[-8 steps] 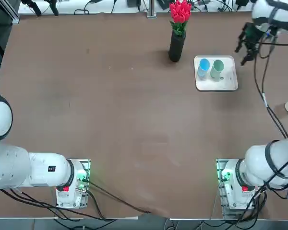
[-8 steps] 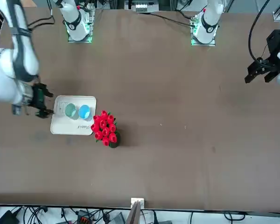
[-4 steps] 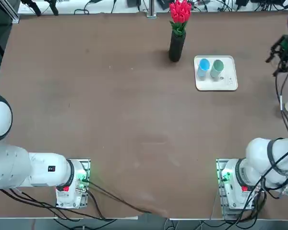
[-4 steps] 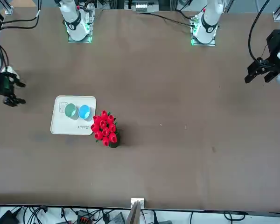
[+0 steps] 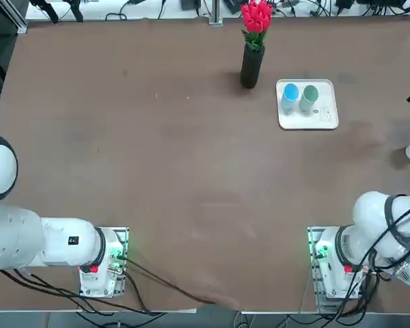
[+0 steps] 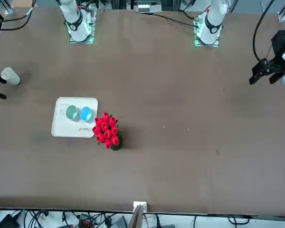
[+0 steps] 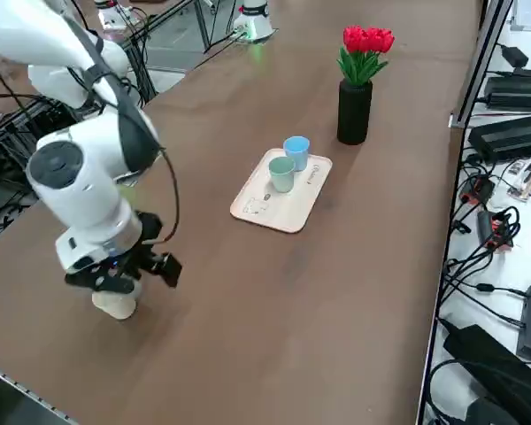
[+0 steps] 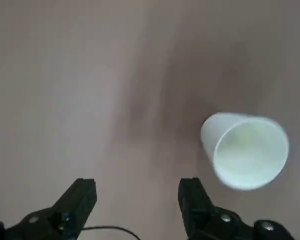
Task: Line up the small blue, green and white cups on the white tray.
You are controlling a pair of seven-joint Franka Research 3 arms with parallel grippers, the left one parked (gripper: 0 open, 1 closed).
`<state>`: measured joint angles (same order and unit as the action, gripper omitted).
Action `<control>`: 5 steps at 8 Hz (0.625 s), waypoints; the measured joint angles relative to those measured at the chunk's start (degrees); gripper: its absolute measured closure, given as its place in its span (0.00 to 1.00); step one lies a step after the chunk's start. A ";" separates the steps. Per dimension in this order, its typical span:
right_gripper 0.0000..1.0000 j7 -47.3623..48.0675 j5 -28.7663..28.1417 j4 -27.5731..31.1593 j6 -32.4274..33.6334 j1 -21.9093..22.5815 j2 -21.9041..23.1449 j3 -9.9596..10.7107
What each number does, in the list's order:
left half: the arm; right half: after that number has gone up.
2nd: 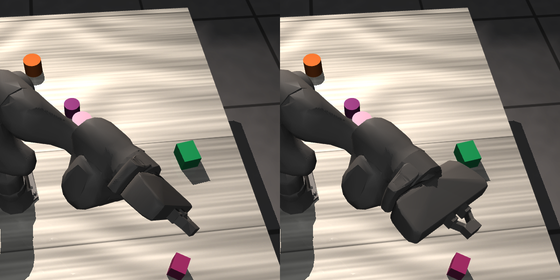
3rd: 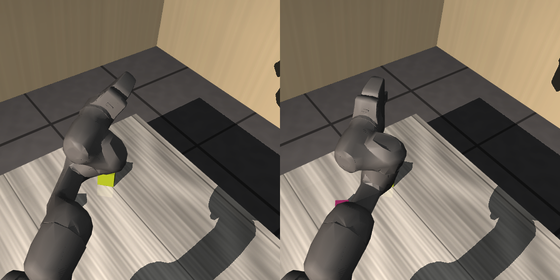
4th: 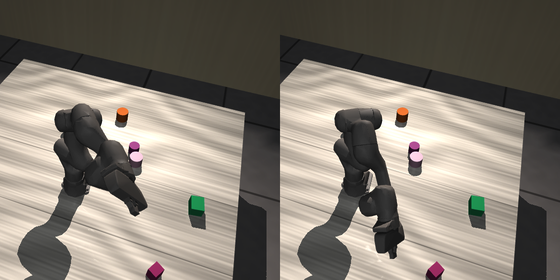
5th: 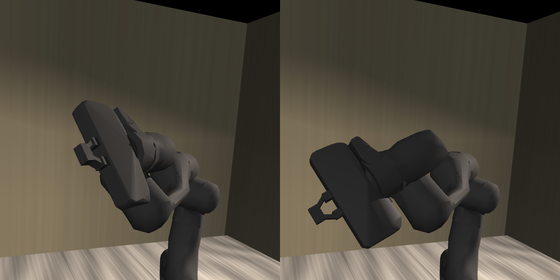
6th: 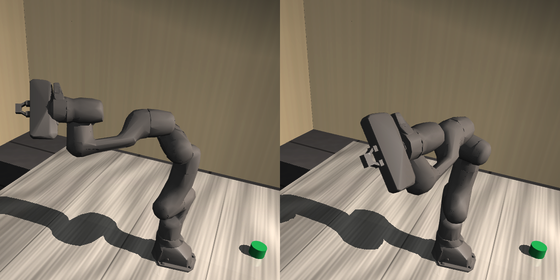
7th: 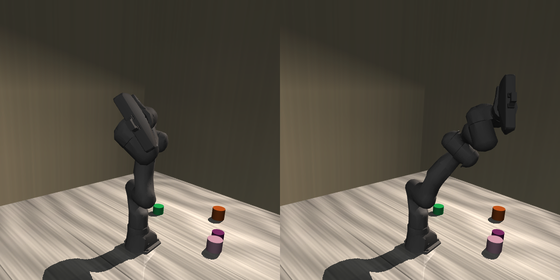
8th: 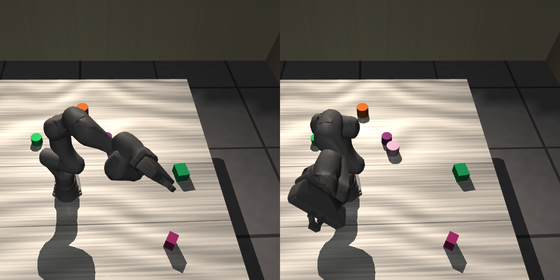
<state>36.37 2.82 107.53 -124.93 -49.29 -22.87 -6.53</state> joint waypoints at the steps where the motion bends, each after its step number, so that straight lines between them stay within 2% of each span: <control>1: 0.00 -0.87 0.05 -0.76 0.00 -1.53 -0.91 -0.02; 5: 0.01 -2.90 0.17 -0.95 1.36 -6.23 -1.69 -0.07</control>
<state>33.47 2.99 106.58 -123.57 -55.52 -24.56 -6.60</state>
